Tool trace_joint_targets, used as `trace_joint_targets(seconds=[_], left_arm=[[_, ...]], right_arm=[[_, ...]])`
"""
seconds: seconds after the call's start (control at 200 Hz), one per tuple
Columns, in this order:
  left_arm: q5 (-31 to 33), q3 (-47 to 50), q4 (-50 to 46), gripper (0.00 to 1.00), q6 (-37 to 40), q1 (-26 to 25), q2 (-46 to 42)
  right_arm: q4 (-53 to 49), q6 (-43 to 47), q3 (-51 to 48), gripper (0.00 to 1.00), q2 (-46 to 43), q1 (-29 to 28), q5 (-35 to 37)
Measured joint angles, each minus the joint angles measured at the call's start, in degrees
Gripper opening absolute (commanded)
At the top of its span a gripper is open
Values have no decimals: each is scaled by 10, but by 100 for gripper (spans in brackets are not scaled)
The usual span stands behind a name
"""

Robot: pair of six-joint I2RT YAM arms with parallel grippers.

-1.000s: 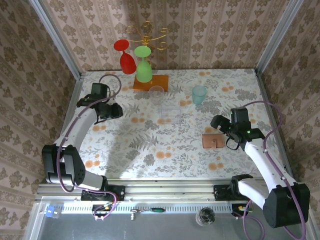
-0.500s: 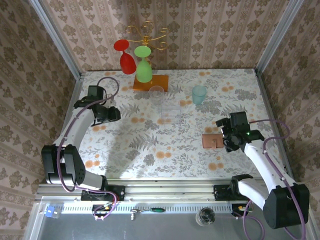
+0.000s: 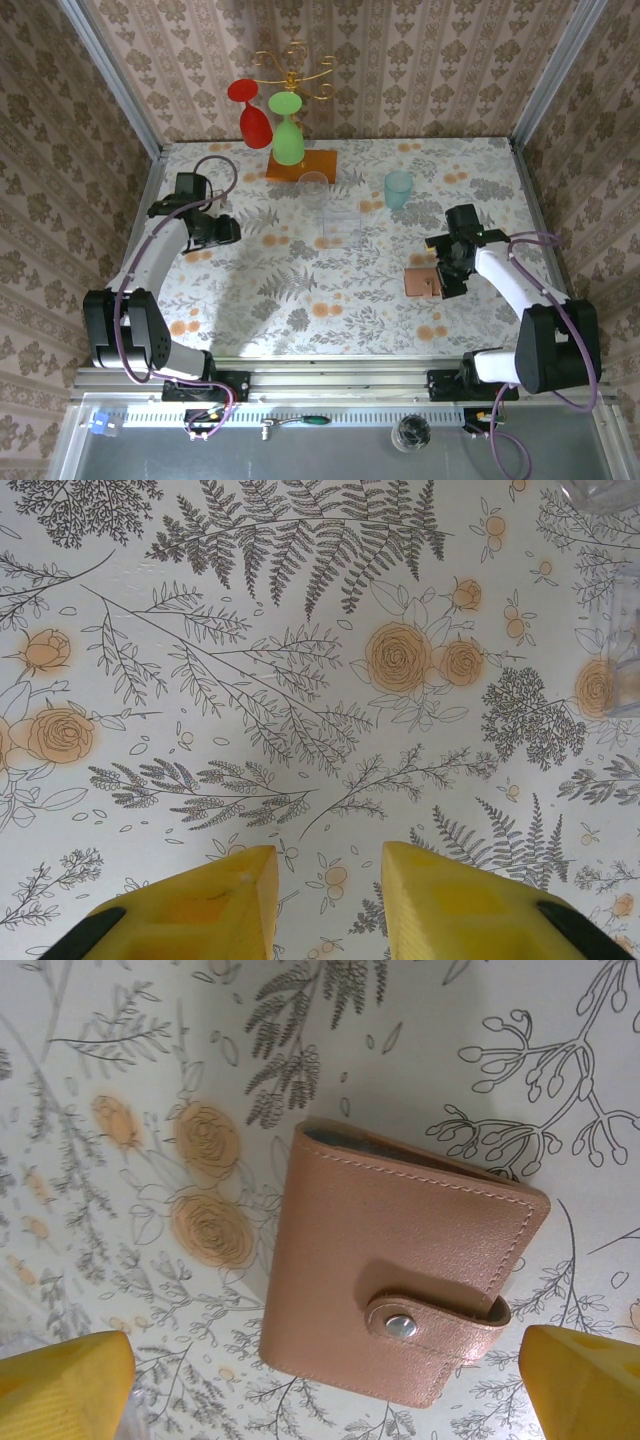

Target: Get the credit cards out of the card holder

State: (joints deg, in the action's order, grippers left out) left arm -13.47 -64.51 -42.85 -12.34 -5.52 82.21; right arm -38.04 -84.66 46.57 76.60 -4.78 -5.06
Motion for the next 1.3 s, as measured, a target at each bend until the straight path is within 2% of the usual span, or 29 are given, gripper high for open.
trace_joint_targets(seconds=[0.58, 1.3], left_arm=[[0, 0, 0, 33, 0, 0, 0], [0, 0, 0, 34, 0, 0, 0]], right_arm=[[40, -32, -9, 93, 96, 4, -17], [42, -40, -16, 73, 95, 9, -28]])
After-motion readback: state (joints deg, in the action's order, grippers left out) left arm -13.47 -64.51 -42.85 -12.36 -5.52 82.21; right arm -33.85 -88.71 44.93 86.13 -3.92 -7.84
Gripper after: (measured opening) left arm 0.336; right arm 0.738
